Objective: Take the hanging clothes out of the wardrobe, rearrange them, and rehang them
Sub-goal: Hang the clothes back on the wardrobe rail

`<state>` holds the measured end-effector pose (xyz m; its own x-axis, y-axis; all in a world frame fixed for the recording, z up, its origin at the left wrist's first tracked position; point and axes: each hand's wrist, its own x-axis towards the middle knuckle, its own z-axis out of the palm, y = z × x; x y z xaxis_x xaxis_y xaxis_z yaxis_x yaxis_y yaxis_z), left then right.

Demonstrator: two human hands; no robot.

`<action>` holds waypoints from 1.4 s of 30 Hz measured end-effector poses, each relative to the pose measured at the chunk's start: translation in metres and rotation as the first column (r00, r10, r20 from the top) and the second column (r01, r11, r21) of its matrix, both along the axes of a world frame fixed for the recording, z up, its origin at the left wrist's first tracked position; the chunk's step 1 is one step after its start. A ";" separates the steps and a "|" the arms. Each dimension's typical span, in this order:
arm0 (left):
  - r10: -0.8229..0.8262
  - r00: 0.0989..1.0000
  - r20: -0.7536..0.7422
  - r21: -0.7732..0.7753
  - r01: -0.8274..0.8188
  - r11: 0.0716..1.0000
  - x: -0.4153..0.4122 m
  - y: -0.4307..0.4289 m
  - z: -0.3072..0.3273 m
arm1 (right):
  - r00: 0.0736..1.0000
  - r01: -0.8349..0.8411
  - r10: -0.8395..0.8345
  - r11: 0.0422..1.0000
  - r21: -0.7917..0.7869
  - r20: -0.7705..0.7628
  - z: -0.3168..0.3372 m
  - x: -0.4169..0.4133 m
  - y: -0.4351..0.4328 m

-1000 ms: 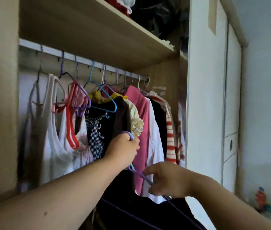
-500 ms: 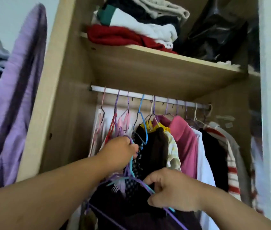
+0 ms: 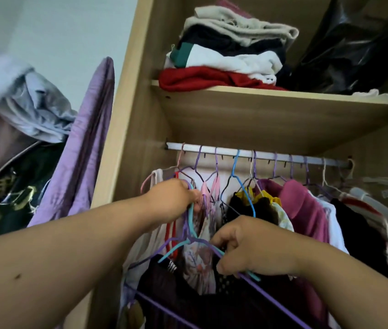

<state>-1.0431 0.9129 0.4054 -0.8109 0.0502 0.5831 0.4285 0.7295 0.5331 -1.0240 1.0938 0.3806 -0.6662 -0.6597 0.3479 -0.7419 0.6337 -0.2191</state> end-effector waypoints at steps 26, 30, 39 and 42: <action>0.139 0.944 -0.300 -0.229 -0.213 0.950 -0.083 0.073 0.022 | 0.910 0.400 -0.406 0.913 -0.081 -0.087 0.042 0.052 0.075; 0.286 0.915 -0.283 -0.483 -0.394 0.782 -0.110 0.056 0.021 | 0.903 0.410 -0.419 0.906 -0.106 -0.095 0.054 0.042 0.066; 0.472 0.810 -0.348 -0.653 -0.571 0.498 -0.132 0.031 0.028 | 0.873 0.457 -0.483 0.858 -0.235 -0.064 0.074 0.000 0.039; 0.469 0.788 -0.399 -0.621 -0.608 0.495 -0.132 0.021 0.030 | 0.859 0.478 -0.507 0.844 -0.245 -0.069 0.079 -0.015 0.031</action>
